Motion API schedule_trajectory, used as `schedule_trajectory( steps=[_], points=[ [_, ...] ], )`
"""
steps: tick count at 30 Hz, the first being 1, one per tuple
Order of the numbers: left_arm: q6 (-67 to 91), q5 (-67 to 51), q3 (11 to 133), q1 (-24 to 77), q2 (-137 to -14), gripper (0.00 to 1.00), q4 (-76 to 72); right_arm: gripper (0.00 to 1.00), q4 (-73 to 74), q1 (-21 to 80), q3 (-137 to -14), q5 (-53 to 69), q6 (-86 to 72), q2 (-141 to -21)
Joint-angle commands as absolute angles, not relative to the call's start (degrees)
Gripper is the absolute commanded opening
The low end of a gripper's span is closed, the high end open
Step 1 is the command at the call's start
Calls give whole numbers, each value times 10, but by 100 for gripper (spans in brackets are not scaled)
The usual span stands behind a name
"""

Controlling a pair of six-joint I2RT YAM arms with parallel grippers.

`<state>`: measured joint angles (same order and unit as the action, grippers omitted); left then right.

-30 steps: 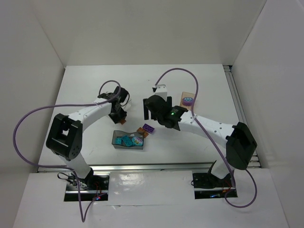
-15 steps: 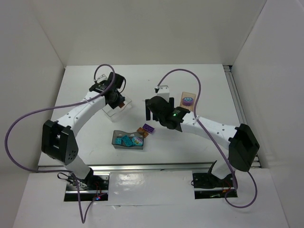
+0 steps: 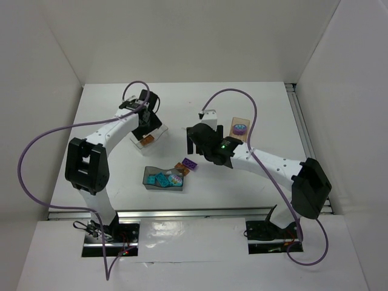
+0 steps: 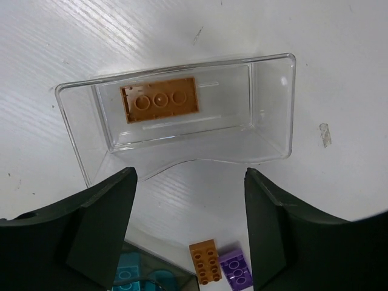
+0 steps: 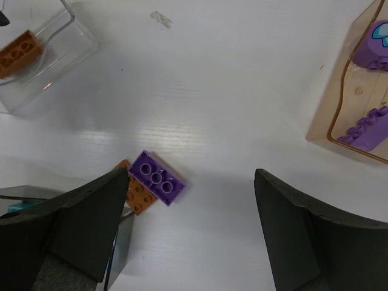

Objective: Sort the legos into containers by color

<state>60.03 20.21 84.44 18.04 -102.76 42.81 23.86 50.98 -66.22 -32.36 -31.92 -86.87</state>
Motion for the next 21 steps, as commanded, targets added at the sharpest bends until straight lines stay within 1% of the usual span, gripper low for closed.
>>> schedule_trajectory(
  steps=[1,4,8,11,14,15,18,21],
  points=[
    [578,202,869,184,-1008,79,430,91,247,507,-656,-338,-331,-845],
    [528,210,869,218,-991,76,416,91,247,507,-656,-338,-337,-838],
    [433,191,848,278,-979,76,399,91,252,502,-645,-344,-343,-826],
    [377,152,832,321,-987,76,393,91,265,502,-634,-349,-348,-809],
    [360,106,808,343,-1002,78,393,91,283,502,-611,-360,-360,-782],
    [354,72,808,343,-1008,78,393,91,290,502,-604,-360,-366,-773],
    [354,41,800,367,-1022,80,380,91,296,502,-573,-367,-382,-732],
    [328,21,815,385,-1052,87,380,91,320,502,-548,-373,-398,-695]
  ],
)
